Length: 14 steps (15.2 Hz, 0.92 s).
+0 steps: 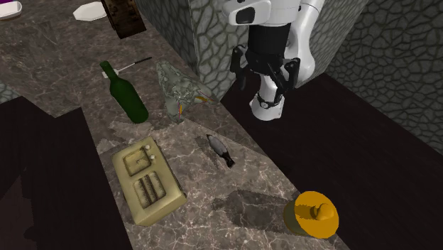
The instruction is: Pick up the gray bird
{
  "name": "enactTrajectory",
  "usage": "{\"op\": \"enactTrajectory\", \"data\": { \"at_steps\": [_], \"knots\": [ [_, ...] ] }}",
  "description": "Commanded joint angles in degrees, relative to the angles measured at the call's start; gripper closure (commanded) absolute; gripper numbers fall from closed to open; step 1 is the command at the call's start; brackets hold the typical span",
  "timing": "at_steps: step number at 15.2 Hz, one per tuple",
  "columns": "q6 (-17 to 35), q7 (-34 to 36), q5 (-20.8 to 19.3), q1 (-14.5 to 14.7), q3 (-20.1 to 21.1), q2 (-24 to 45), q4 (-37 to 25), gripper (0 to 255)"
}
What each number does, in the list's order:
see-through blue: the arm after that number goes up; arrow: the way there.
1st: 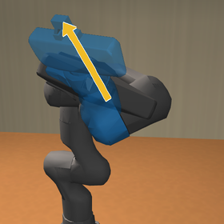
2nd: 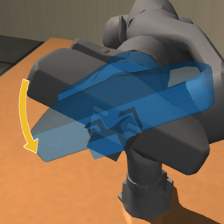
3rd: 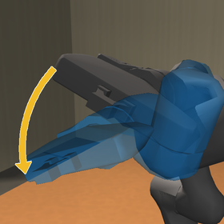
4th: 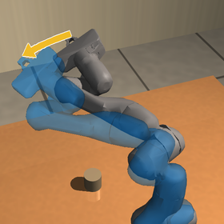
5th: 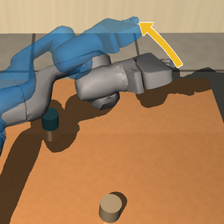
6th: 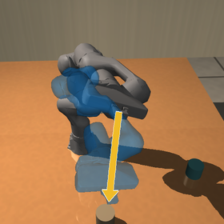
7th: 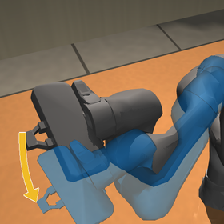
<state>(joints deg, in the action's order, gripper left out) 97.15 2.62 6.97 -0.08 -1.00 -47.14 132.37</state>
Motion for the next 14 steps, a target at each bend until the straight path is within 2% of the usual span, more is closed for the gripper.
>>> {"op": "enactTrajectory", "data": {
  "at_steps": [1, 8, 14],
  "knots": [
    [0.0, 0.0, 0.0, 0.0, 0.0, 0.0, 0.0, 0],
    [8.7, -15.9, -4.1, 3.5, -4.4, 0.2, 11.9, 0],
    [17.6, -29.4, -8.5, 5.6, -8.9, 3.7, 19.8, 0]
  ]
}}
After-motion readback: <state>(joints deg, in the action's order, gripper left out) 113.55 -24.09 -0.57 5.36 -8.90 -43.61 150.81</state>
